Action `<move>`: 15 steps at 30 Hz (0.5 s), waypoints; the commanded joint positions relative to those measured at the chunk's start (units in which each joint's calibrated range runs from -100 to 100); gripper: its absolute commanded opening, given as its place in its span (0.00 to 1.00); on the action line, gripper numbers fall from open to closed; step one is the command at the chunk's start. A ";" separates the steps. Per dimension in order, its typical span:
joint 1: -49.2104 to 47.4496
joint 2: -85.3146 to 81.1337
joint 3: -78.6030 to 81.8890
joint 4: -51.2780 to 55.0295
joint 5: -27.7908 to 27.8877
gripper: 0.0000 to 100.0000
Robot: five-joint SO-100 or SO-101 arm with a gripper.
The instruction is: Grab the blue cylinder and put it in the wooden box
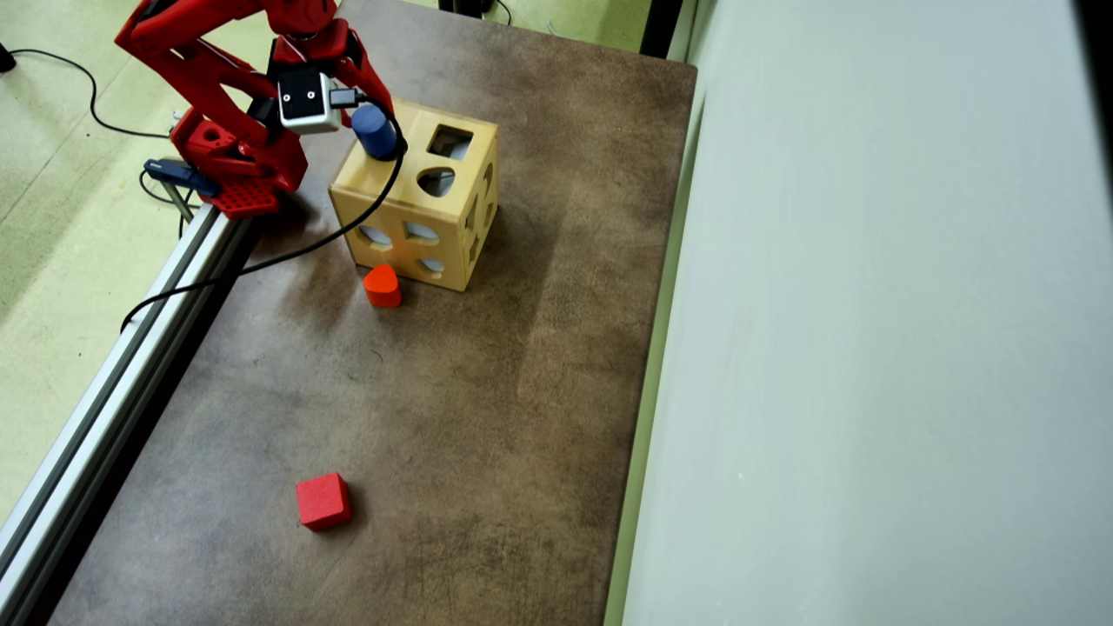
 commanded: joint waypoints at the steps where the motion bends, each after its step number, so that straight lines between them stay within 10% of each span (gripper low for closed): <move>1: -0.31 0.04 0.65 -1.27 -0.15 0.14; 15: -0.16 0.04 4.05 -3.68 -0.15 0.15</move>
